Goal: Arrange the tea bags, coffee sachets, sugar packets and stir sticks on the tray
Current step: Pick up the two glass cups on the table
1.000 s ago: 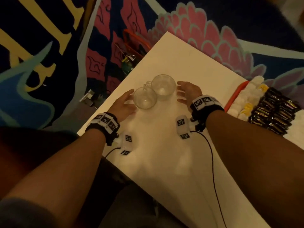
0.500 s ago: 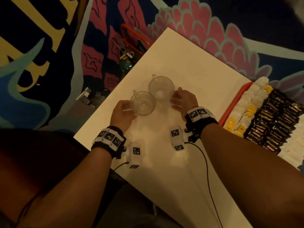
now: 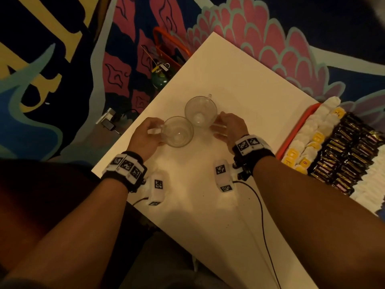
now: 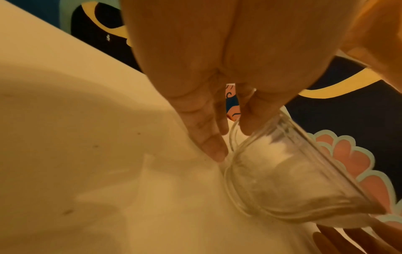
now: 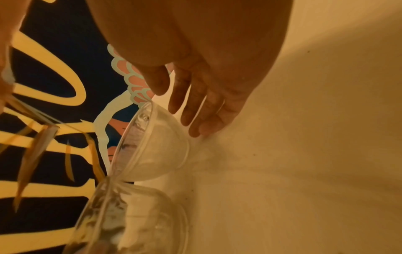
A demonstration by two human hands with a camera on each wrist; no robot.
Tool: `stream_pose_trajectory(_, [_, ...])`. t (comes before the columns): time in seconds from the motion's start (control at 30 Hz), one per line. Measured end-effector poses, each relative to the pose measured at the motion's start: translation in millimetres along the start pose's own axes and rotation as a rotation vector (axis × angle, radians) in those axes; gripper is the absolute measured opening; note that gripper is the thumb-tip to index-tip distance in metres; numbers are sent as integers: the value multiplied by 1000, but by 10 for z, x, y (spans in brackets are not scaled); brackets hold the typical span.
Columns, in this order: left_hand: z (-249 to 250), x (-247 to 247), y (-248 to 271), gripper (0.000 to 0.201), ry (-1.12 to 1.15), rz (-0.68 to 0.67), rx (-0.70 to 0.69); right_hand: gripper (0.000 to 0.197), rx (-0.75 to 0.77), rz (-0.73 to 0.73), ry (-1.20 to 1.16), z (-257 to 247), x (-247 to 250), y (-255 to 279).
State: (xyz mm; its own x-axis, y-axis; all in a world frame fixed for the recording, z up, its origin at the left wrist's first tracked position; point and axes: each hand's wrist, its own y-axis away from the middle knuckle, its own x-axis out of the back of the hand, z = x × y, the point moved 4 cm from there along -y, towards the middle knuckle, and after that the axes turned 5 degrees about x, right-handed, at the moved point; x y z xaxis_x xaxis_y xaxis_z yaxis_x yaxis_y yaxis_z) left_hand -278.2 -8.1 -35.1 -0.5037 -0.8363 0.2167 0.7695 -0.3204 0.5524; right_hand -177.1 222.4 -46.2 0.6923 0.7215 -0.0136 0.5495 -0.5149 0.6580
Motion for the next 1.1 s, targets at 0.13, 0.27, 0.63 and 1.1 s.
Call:
stream_pose_trajectory(0.13, [-190, 101, 200, 31, 32, 40, 55, 6, 114, 28, 193, -117, 15, -97])
stream_pose_trajectory(0.27, [-308, 144, 361, 25, 82, 35, 85, 29, 246, -93, 421, -303, -91, -158])
stream_pose_trajectory(0.63, [-451, -74, 559, 21, 133, -83, 177, 5, 237, -105, 690, -69, 9, 33])
stream_pose_trajectory(1.1, [-389, -352, 688, 23, 213, -55, 163, 15, 71, -133, 225, 251, -95, 446])
